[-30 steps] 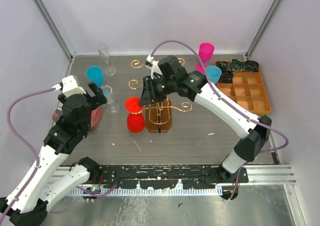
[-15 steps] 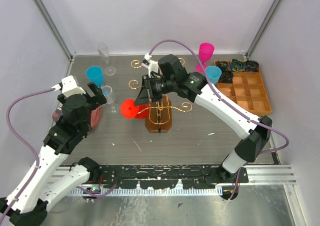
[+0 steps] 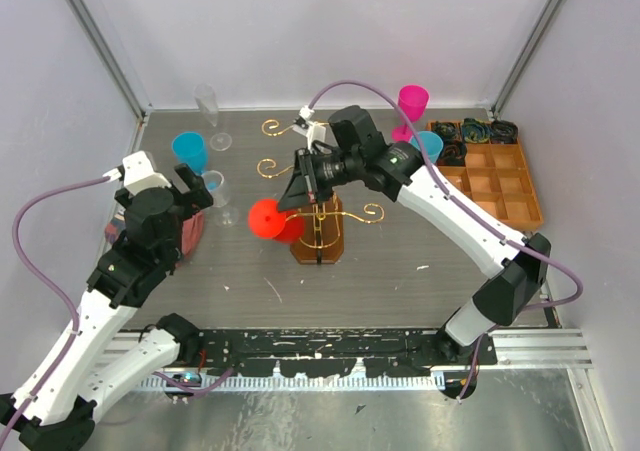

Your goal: Take the wine glass off the wine glass rack

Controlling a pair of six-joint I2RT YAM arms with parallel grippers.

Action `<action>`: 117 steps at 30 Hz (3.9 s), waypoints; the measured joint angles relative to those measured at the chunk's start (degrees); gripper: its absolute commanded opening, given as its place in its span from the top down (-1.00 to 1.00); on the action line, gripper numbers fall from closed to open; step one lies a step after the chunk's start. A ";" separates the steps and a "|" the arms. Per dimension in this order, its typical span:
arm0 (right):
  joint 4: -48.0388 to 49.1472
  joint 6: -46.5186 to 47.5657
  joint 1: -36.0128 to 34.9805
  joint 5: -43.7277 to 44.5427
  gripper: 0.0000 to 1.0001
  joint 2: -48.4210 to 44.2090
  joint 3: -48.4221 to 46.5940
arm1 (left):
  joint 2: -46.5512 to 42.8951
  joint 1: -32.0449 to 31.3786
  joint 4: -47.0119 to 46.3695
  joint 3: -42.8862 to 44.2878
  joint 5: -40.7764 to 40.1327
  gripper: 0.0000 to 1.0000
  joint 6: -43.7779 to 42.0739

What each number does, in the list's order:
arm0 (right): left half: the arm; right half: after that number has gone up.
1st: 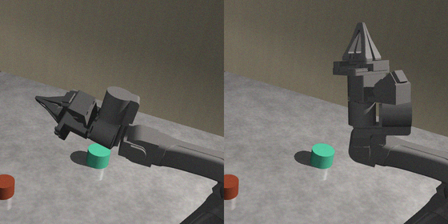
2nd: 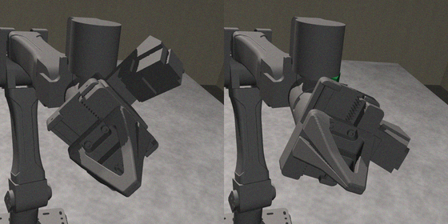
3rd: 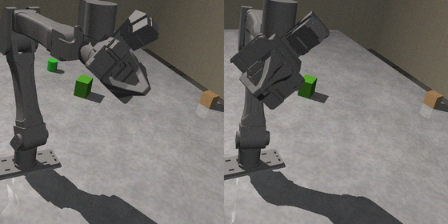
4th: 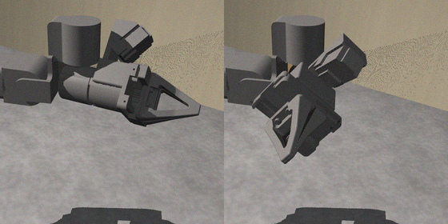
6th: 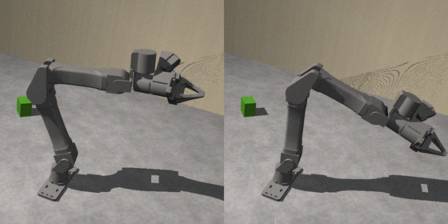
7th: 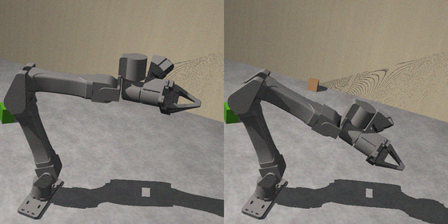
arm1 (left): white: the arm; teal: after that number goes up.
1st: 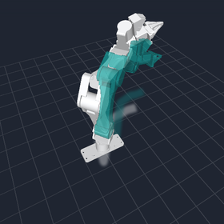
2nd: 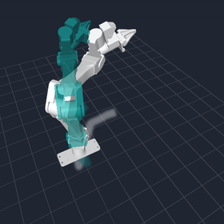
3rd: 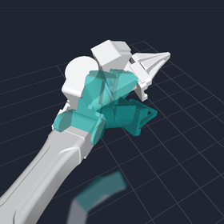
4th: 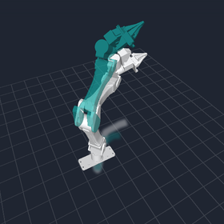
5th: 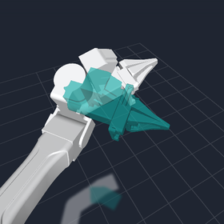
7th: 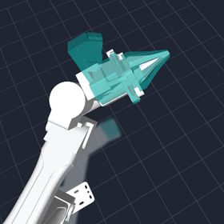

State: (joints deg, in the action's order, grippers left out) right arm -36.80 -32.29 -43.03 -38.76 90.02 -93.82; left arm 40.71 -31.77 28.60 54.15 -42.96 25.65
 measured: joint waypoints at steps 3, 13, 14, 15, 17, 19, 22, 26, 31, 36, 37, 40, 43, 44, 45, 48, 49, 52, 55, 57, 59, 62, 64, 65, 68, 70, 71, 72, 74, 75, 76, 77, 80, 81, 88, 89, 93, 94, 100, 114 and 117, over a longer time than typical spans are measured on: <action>-1.49 0.24 1.73 -0.92 0.99 -0.52 0.00 | 0.00 0.00 0.07 0.00 0.00 -0.99 0.15; -5.33 1.97 9.92 -2.21 0.99 -2.34 -1.07 | 0.00 0.00 0.31 0.07 0.00 -0.99 0.37; -4.79 1.88 10.21 -2.62 0.98 -2.34 -1.22 | 0.00 0.00 0.33 0.07 0.00 -0.99 0.42; -3.80 1.55 10.45 -3.41 0.98 -2.34 -1.36 | 0.00 0.00 0.37 0.07 0.00 -0.99 0.44; -1.18 0.44 10.64 -4.90 0.98 -2.34 -1.68 | 0.00 0.00 0.50 0.07 0.00 -0.99 0.46; 1.16 -0.90 10.64 -6.25 0.98 -2.10 -2.67 | 0.00 0.00 0.55 0.09 0.00 -0.99 0.44; 3.02 -2.51 10.64 -7.56 0.99 -1.29 -5.64 | -0.13 0.00 0.96 0.09 -0.04 -0.99 0.35; 3.56 -4.72 10.69 -9.40 0.99 -0.42 -9.88 | -0.52 0.00 1.38 0.09 -0.28 -0.99 0.07; 7.04 -8.70 11.06 -12.35 0.99 -0.39 -12.48 | -0.66 0.00 1.38 0.09 -0.42 -0.99 -0.07; 11.50 -11.50 12.20 -14.45 0.99 -0.39 -15.23 | -0.52 0.00 1.38 0.09 -0.42 -1.00 -0.04; 12.28 -11.89 12.63 -14.93 0.99 -0.39 -16.24 | -0.52 0.00 1.38 0.09 -0.42 -1.00 -0.04; 14.23 -12.26 14.10 -15.96 0.99 -0.37 -19.45 | -0.55 0.00 1.42 0.09 -0.44 -1.00 -0.04; 16.20 -10.71 15.98 -15.96 0.99 -0.24 -23.08 | -0.79 0.00 1.44 0.09 -0.46 -1.00 -0.04; 16.76 -9.51 16.61 -15.76 0.99 -0.11 -23.91 | -0.94 0.00 1.46 0.09 -0.48 -1.00 -0.04; 17.20 -8.28 17.09 -15.43 0.99 -0.02 -24.39 | -1.11 0.00 1.49 0.09 -0.52 -1.00 -0.04; 17.05 -1.97 18.71 -13.20 0.99 1.42 -26.16 | -1.53 0.00 1.64 0.09 -0.66 -0.99 -0.04; 15.72 0.96 19.15 -11.67 0.99 2.99 -28.06 | -1.62 0.00 1.70 0.09 -0.66 -0.99 -0.04; 12.50 9.42 19.82 -6.43 0.99 9.18 -33.64 | -1.66 0.00 1.77 0.09 -0.68 -0.97 -0.04; 10.23 16.41 19.96 -0.11 0.99 14.47 -34.64 | -1.66 0.00 1.77 0.09 -0.81 -0.97 -0.07; 8.87 21.00 19.98 5.20 0.99 18.12 -34.64 | -1.66 0.00 1.75 0.09 -0.87 -0.97 -0.07; 7.98 25.22 20.00 10.54 0.99 21.29 -34.64 | -1.66 0.00 1.75 0.07 -0.87 -0.97 -0.04; 7.41 31.76 20.44 17.92 0.99 25.59 -34.64 | -1.66 0.00 1.73 0.02 -0.87 -0.97 -0.04; 7.34 35.15 20.87 21.14 0.99 27.82 -34.73 | -1.66 0.00 1.73 -0.04 -0.87 -0.96 -0.04; 7.37 36.30 21.11 22.18 0.99 28.68 -34.91 | -1.66 0.00 1.73 -0.07 -0.87 -0.96 -0.04; 8.07 40.74 22.08 25.90 0.99 31.17 -35.12 | -1.62 0.00 1.73 -0.09 -0.90 -0.96 -0.04; 8.72 43.60 22.34 28.33 0.99 32.33 -35.12 | -1.62 0.00 1.70 -0.11 -0.96 -0.96 -0.09; 9.20 45.31 22.47 29.88 0.99 32.85 -35.12 | -1.62 0.00 1.70 -0.15 -1.01 -0.96 -0.09; 9.84 47.23 22.60 31.52 0.99 33.38 -34.99 | -1.62 0.00 1.70 -0.22 -1.07 -0.96 -0.09; 11.06 50.31 22.58 34.10 0.99 33.81 -34.34 | -1.68 0.00 1.51 -0.48 -1.09 -0.96 -0.11; 11.78 51.95 22.49 35.36 0.99 33.90 -33.70 | -1.77 0.00 1.38 -0.74 -1.09 -0.96 -0.13; 12.76 53.53 22.43 36.46 0.99 33.90 -32.81 | -1.84 0.00 1.38 -0.98 -1.07 -0.96 -0.11; 13.88 55.10 22.34 37.48 0.99 33.90 -31.85 | -1.95 0.00 1.38 -1.20 -1.07 -0.96 -0.13; 18.51 59.91 22.21 40.35 0.99 33.88 -27.47 | -2.10 0.00 1.31 -1.81 -1.09 -0.96 -0.28; 19.63 61.48 22.21 41.16 0.99 33.88 -25.83 | -2.16 0.00 1.33 -2.03 -1.09 -0.96 -0.31; 26.05 69.00 23.34 43.15 0.99 33.88 -17.62 | -2.43 0.00 1.31 -3.04 -1.07 -0.96 -0.48; 26.91 69.59 23.74 42.97 0.99 33.88 -16.87 | -2.40 0.00 1.31 -3.04 -1.07 -0.96 -0.50; 30.32 70.95 25.86 41.46 0.99 33.88 -13.99 | -2.03 0.00 1.27 -3.06 -1.05 -0.96 -0.50; 31.32 71.32 26.47 40.85 0.99 33.83 -13.09 | -1.84 0.00 1.25 -3.06 -1.03 -0.96 -0.50; 36.39 74.20 28.50 38.01 0.99 33.40 -7.13 | -0.31 0.00 0.83 -3.13 -0.70 -0.96 -0.52; 46.80 78.58 27.98 34.93 0.98 33.48 0.42 | 0.66 0.00 -0.96 -4.66 -0.07 -0.96 -1.36; 48.89 79.28 27.91 35.63 0.99 34.23 0.72 | 0.72 0.00 -2.05 -4.81 0.22 -0.96 -1.55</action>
State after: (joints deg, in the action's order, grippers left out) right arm 12.10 46.98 -15.11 -3.14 124.25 -93.10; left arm 41.43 -31.77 26.55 49.34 -42.74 24.10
